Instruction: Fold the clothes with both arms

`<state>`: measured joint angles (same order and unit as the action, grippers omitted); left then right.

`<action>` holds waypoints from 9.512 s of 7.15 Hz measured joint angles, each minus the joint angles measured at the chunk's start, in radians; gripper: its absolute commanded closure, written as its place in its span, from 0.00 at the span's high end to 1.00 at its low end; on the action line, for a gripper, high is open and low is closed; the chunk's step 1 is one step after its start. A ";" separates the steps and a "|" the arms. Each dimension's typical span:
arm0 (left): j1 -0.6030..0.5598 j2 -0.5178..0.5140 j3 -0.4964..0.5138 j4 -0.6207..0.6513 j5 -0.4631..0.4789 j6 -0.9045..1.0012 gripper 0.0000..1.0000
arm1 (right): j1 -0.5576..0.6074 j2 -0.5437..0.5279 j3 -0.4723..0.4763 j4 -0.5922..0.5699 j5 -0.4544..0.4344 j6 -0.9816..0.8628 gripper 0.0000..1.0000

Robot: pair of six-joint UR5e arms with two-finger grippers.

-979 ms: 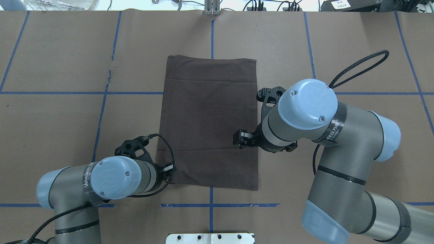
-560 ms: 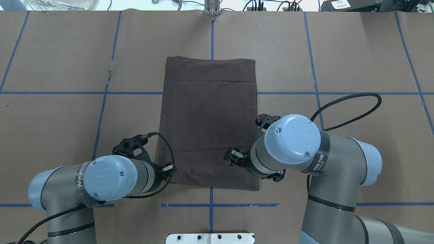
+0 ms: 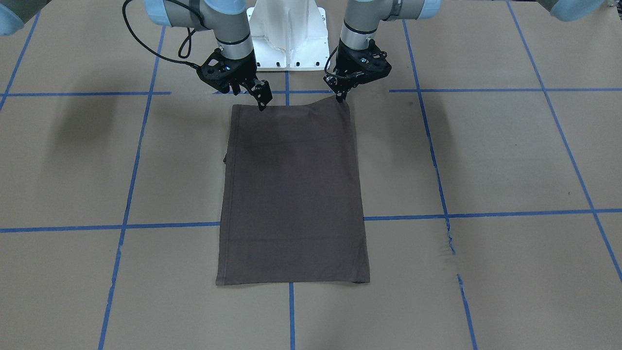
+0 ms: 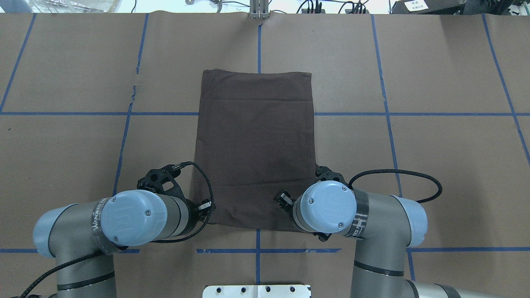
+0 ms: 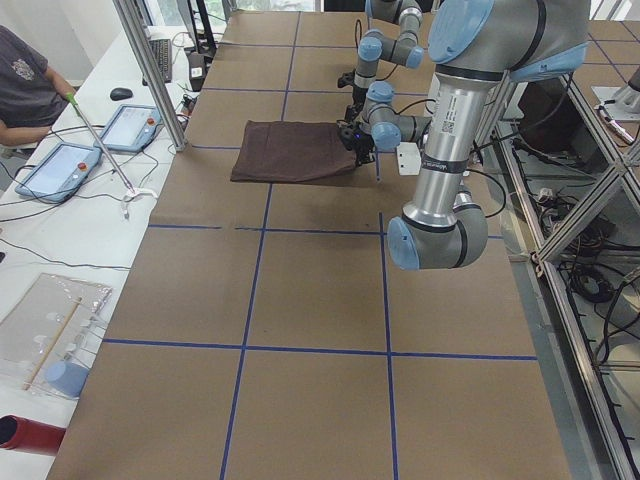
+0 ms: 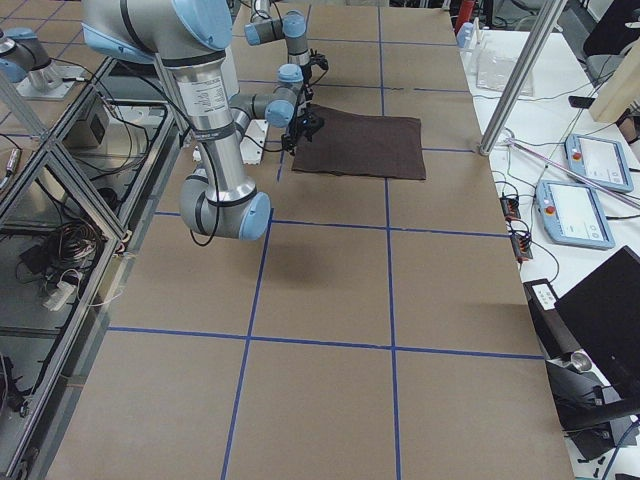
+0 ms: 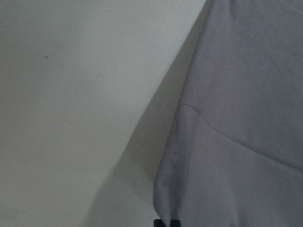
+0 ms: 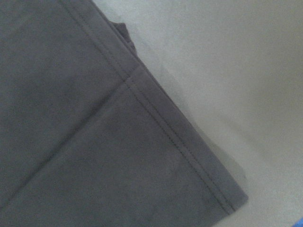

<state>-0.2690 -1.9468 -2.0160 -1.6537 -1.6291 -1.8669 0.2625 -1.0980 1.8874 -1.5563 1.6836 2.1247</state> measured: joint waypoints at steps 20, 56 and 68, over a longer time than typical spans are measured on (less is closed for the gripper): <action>0.064 0.024 -0.087 0.026 -0.033 -0.008 0.00 | -0.005 -0.046 0.077 0.032 0.077 0.018 0.00; -1.300 0.452 0.420 -0.218 -0.577 2.039 1.00 | 1.369 -0.582 -0.175 -0.012 0.605 -2.299 1.00; -1.297 0.457 0.252 0.060 -0.654 1.942 1.00 | 1.348 -0.586 -0.110 -0.161 0.695 -2.222 1.00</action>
<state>-1.5662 -1.4903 -1.7645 -1.5934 -2.2828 0.0750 1.6107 -1.6837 1.7771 -1.7168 2.3789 -0.0971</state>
